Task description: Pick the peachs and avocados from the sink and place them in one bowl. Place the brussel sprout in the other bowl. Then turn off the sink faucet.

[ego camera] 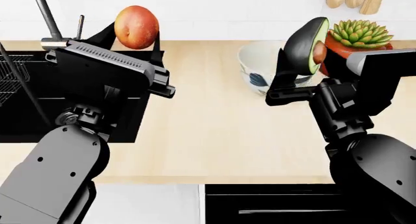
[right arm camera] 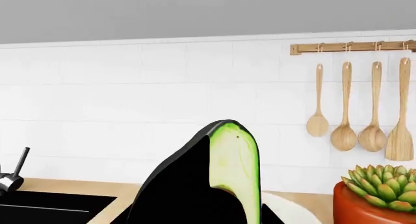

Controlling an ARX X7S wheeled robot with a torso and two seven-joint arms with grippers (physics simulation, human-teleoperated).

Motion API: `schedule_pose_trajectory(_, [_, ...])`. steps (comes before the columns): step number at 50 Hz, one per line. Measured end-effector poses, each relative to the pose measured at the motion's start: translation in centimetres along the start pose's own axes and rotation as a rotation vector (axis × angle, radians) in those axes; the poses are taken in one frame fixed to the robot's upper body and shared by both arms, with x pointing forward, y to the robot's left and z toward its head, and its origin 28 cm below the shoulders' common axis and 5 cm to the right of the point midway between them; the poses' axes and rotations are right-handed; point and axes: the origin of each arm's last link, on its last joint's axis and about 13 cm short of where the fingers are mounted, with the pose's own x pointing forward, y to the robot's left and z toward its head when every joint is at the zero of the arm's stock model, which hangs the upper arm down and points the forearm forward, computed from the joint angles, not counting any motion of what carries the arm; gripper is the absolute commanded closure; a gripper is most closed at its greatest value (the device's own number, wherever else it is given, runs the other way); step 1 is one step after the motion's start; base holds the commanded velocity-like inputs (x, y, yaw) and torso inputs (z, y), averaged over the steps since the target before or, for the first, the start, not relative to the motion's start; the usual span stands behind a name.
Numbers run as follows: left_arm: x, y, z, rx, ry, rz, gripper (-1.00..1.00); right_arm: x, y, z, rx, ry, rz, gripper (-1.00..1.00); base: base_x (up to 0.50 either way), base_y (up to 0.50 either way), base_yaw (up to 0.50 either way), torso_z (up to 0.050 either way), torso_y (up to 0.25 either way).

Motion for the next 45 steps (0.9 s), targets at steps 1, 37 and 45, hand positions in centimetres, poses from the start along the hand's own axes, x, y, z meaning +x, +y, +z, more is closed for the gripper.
schedule_pose_trajectory(1, [0.0, 0.0, 0.0, 0.0, 0.0, 0.0, 1.0, 0.0, 0.0, 0.0, 0.001, 0.001, 0.0, 1.0, 0.0, -0.5, 0.0, 0.0, 0.0])
schedule_pose_trajectory(37, [0.3, -0.1, 0.0, 0.008, 0.004, 0.001, 1.0, 0.4, -0.4, -0.5, 0.02, 0.021, -0.019, 1.0, 0.07, -0.27, 0.0, 0.0, 0.0])
schedule_pose_trajectory(45, [1.1, 0.2, 0.1, 0.023, 0.037, 0.004, 1.0, 2.1, -0.7, 0.1, -0.007, 0.042, -0.01, 1.0, 0.5, -0.05, 0.0, 0.0, 0.001])
